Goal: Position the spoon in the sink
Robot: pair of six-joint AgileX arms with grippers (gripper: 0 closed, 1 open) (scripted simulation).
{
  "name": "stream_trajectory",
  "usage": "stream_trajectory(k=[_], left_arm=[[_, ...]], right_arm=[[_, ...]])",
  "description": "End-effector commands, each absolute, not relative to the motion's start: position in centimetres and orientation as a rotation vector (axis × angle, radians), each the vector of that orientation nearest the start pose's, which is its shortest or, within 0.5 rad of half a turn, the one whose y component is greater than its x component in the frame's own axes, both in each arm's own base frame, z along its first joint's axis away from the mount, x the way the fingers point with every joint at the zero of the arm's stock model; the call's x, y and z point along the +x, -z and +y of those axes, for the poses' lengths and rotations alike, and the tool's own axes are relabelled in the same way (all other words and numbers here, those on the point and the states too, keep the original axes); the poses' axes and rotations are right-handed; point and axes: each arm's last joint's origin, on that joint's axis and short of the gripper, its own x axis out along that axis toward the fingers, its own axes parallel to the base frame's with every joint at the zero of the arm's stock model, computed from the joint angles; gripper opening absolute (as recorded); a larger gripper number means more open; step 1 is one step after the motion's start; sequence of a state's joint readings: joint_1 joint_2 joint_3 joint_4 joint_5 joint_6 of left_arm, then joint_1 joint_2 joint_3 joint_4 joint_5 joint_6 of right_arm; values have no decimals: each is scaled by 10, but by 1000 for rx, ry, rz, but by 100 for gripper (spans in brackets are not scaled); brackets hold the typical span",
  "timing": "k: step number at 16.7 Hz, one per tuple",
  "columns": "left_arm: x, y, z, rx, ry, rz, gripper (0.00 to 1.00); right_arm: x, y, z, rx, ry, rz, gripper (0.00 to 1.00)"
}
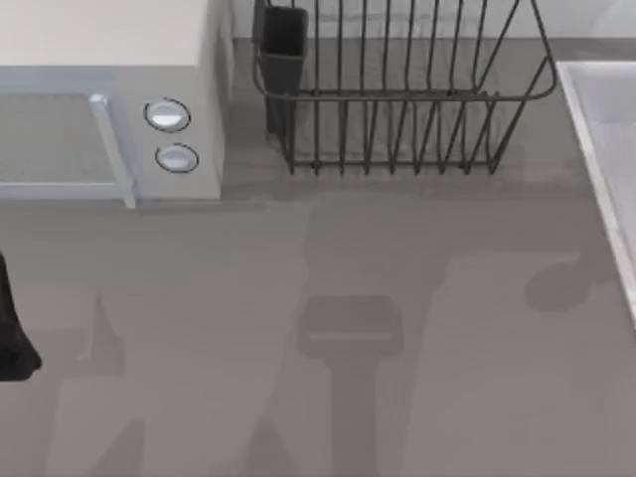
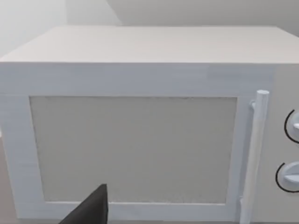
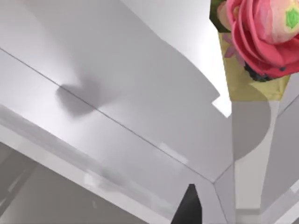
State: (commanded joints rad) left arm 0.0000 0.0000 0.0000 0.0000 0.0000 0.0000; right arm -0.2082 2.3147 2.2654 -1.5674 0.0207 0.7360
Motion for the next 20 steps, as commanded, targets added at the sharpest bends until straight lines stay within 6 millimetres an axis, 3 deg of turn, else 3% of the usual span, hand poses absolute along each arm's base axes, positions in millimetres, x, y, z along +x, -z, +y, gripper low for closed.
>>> stream_trajectory(k=[3,7,20], left_arm=[[106,-160,-1,0,0,0,100],[106,-160,-1,0,0,0,100],[106,-160,-1,0,0,0,100]], right_arm=[[471,-231,-84,707,738,1462,0],[492,-210,-77,700,716,1441,0],[501,-195,-79,710,713,1416,0]])
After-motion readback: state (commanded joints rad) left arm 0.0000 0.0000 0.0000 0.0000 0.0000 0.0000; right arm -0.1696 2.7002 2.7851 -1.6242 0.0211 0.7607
